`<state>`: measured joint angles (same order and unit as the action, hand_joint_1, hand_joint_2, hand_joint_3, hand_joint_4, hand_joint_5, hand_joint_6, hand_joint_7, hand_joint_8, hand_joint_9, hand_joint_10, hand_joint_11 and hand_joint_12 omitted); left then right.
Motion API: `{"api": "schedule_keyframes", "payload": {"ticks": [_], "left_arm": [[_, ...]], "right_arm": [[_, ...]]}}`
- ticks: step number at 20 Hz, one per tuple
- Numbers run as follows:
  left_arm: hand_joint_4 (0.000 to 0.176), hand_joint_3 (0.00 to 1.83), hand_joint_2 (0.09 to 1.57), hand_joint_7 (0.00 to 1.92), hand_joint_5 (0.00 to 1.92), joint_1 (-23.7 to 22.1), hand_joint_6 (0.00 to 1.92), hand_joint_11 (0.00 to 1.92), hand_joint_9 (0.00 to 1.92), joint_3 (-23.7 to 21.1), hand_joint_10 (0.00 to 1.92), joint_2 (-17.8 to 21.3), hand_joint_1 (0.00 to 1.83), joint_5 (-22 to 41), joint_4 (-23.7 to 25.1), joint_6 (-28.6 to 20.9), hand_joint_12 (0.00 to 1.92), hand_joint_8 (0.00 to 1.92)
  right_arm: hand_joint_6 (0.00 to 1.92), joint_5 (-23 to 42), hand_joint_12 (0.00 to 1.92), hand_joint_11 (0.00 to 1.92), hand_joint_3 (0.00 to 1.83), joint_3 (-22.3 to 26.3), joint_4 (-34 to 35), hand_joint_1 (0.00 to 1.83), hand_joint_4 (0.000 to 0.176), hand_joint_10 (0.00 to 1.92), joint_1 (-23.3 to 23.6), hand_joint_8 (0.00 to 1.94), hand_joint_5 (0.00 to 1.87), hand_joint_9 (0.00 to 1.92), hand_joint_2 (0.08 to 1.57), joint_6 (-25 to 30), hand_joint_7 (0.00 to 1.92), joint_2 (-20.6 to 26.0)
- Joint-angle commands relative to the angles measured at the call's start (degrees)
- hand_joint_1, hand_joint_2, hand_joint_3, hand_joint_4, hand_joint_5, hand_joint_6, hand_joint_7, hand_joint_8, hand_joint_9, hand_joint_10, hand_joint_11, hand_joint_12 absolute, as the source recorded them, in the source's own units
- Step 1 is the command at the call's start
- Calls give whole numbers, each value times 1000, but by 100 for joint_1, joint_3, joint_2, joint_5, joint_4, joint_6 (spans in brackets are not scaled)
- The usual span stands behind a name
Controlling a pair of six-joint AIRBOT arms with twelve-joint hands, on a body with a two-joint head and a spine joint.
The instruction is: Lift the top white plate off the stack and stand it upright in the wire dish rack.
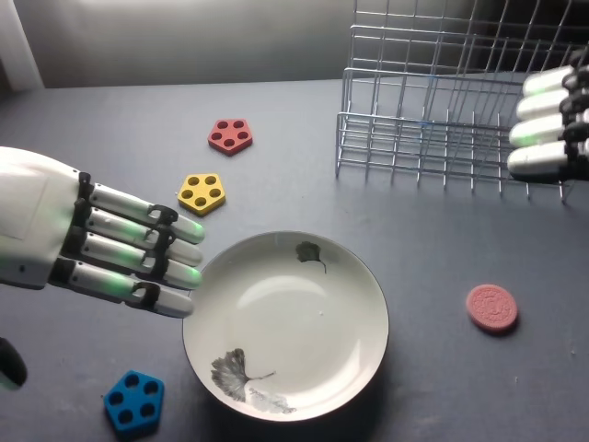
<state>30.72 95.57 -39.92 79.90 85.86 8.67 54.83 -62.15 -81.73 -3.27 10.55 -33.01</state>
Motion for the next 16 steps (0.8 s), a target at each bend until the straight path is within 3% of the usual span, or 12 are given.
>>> {"api": "schedule_keyframes", "payload": {"ticks": [1,8,16], "left_arm": [[0,20,926,0,0,-117,0,0,0,-24,0,3,372,263,-506,-59,11,0],[0,9,935,0,0,-552,0,7,0,78,0,35,380,559,-826,-542,3,0],[0,5,937,0,0,-777,0,0,0,335,0,1,442,758,-881,-597,0,0]], "right_arm": [[0,202,52,0,11,6,412,373,0,0,84,0,0,0,1022,7,0,68],[0,179,14,8,3,-12,389,395,0,0,94,0,0,0,1042,7,0,35],[0,89,0,0,8,97,171,383,0,0,-34,0,0,0,1078,7,0,-3]]}}
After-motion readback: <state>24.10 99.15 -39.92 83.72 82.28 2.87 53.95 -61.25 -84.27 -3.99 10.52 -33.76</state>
